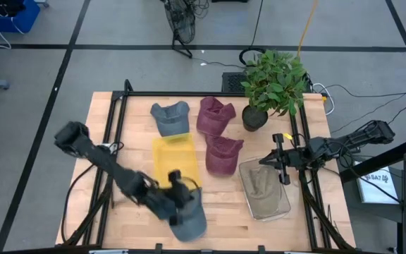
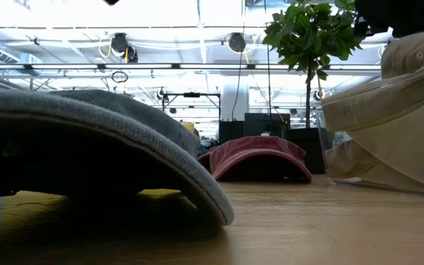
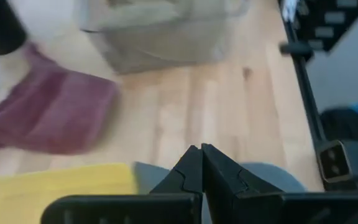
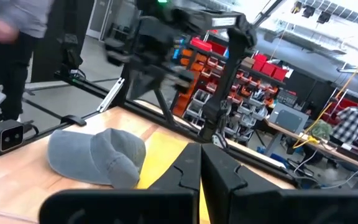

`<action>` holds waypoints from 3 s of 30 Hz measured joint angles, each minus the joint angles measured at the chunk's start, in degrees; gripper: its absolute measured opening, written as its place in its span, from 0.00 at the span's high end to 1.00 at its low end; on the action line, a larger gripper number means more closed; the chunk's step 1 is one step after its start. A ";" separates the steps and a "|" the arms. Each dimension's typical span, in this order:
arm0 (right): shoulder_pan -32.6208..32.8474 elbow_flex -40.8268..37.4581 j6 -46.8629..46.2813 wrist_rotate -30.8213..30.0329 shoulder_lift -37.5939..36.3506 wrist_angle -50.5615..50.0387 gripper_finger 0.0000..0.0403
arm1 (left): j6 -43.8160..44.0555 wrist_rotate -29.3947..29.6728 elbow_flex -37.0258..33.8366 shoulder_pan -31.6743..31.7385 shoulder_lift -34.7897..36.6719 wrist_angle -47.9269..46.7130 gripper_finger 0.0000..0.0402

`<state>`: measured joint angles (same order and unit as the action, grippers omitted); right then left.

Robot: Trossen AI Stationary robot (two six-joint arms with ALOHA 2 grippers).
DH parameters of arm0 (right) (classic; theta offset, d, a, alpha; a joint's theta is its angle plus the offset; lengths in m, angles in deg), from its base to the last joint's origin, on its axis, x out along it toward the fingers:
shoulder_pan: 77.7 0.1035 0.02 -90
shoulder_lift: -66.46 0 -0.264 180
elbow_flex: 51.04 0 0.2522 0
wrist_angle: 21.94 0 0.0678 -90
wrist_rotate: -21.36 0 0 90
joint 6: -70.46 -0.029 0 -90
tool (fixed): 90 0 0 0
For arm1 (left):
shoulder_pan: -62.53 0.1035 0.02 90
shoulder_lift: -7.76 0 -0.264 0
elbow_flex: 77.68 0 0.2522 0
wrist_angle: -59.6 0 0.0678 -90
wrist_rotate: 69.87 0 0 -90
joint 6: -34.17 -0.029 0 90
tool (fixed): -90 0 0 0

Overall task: Pick & Place hat
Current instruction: Put the bottom blue cap into the yellow bin

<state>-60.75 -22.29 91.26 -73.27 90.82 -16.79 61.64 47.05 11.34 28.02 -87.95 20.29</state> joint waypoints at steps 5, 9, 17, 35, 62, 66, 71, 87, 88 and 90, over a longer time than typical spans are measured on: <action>0.00 0.02 0.27 0.00 0.00 0.06 1.00 | -0.40 -2.75 13.66 -3.00 -10.28 -10.67 0.91; 0.00 0.02 0.69 0.00 0.00 0.03 1.00 | -0.35 -5.73 20.02 -4.04 -14.73 -17.20 0.76; 0.00 0.06 1.66 0.00 0.00 0.27 1.00 | 4.76 -9.81 20.01 -3.29 -15.70 -19.48 0.52; 0.00 0.06 2.62 0.00 0.00 2.05 1.00 | 27.27 -16.41 11.76 -3.45 -15.68 -23.58 0.35; 0.02 0.06 2.60 0.03 0.04 1.87 1.00 | 17.69 -22.83 2.93 -2.47 -15.66 -8.81 0.82; 0.02 0.06 2.62 0.03 0.04 1.92 1.00 | 13.65 -24.13 3.79 -2.37 -15.66 -8.94 0.97; 0.02 0.06 2.62 0.03 0.04 1.96 1.00 | 7.14 -24.52 7.87 -2.89 -15.70 -13.39 0.98; 0.02 0.06 2.62 0.20 0.04 1.89 1.00 | -3.87 -11.10 30.70 -5.81 -15.65 -41.97 0.98; 0.02 0.06 2.62 0.20 0.04 1.89 1.00 | -4.55 -10.98 30.72 -5.97 -15.44 -43.47 0.98; 0.01 0.06 2.62 0.20 0.04 1.88 1.00 | -5.57 -10.97 30.69 -6.24 -14.20 -45.39 0.99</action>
<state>-60.74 -22.23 93.88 -73.07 90.86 -14.91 56.07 36.08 42.04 21.78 -102.15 -25.10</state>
